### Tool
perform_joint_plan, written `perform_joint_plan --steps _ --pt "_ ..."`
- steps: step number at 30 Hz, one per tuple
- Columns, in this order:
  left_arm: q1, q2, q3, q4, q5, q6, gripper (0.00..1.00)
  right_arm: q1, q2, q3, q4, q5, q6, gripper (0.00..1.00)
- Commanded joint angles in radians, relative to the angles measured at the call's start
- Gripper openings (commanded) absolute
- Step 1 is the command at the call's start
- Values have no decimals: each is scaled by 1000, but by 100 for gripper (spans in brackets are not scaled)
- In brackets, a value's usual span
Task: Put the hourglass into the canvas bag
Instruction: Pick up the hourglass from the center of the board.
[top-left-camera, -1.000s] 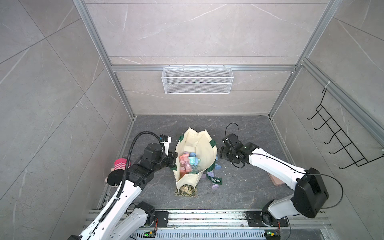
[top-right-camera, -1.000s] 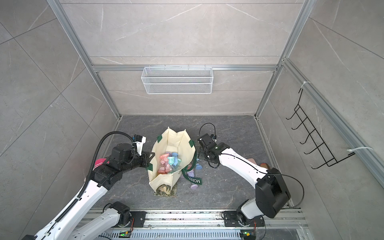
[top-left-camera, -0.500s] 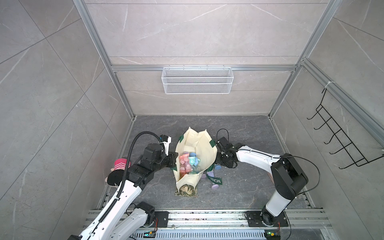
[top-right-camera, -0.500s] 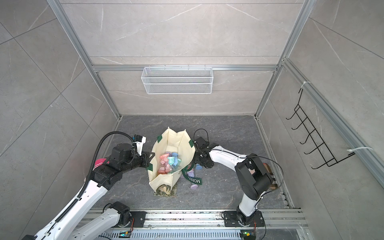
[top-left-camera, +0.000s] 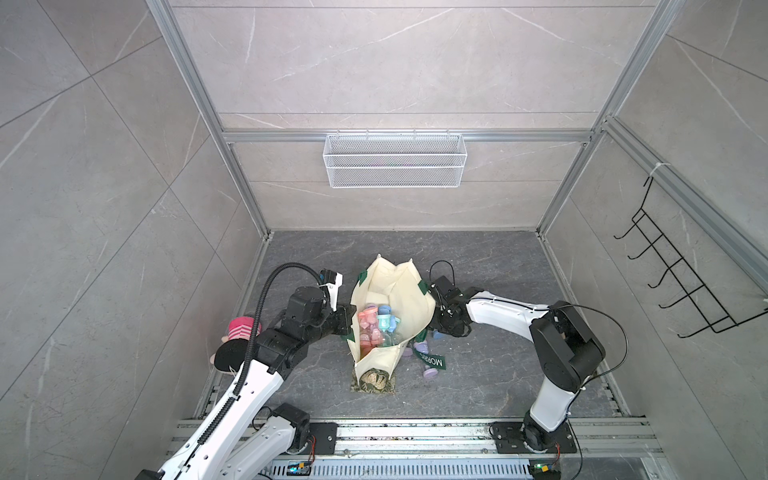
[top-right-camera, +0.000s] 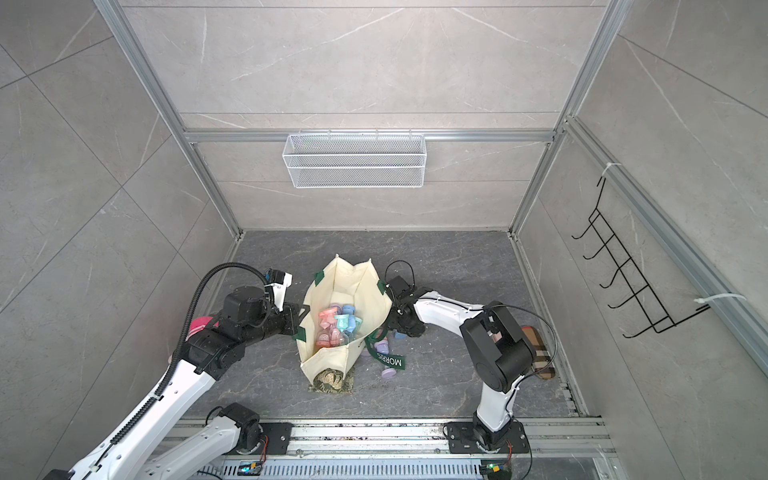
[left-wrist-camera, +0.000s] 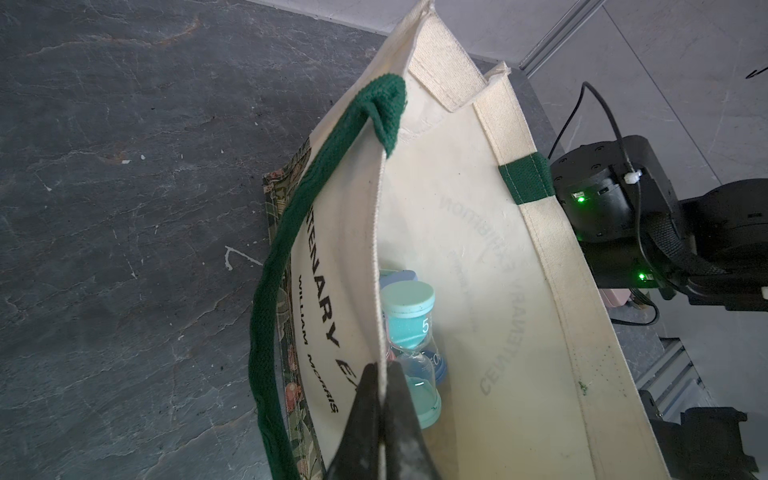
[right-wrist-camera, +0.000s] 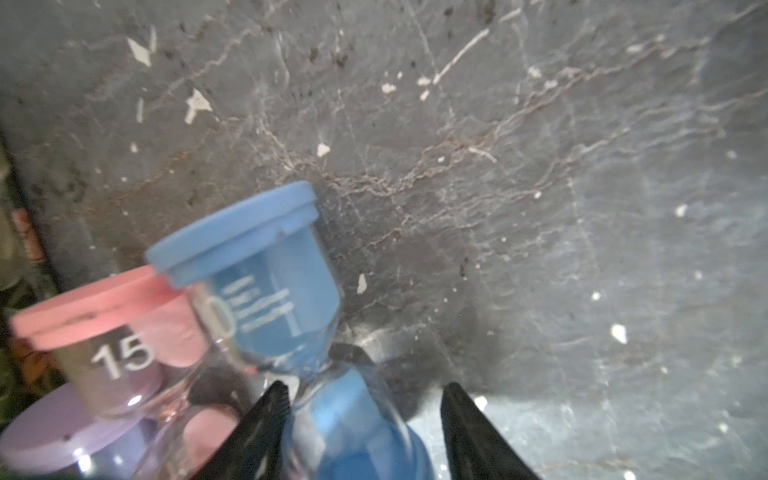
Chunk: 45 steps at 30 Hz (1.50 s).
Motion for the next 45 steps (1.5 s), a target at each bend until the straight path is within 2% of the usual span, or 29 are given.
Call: perform_joint_plan --steps 1,5,9,13,18,27,35,45 --pt "-4 -28 19 46 33 11 0 2 46 -1 -13 23 20 60" --pt "-5 -30 17 45 32 10 0 -3 57 -11 -8 29 26 59" --pt "-4 -30 18 45 33 11 0 -5 44 -18 -11 41 23 53" --pt "-4 -28 17 46 32 12 0 -7 29 -14 -23 50 15 40" --pt "-4 -28 17 45 33 11 0 -7 10 -15 -29 52 14 31" --pt "-5 -27 17 46 31 12 0 -5 -70 -43 -46 72 17 7" --pt "-5 -26 18 46 31 13 0 -5 -211 -43 -110 112 23 2" --pt "-4 -28 18 46 27 13 0 2 -387 41 -224 145 9 0"
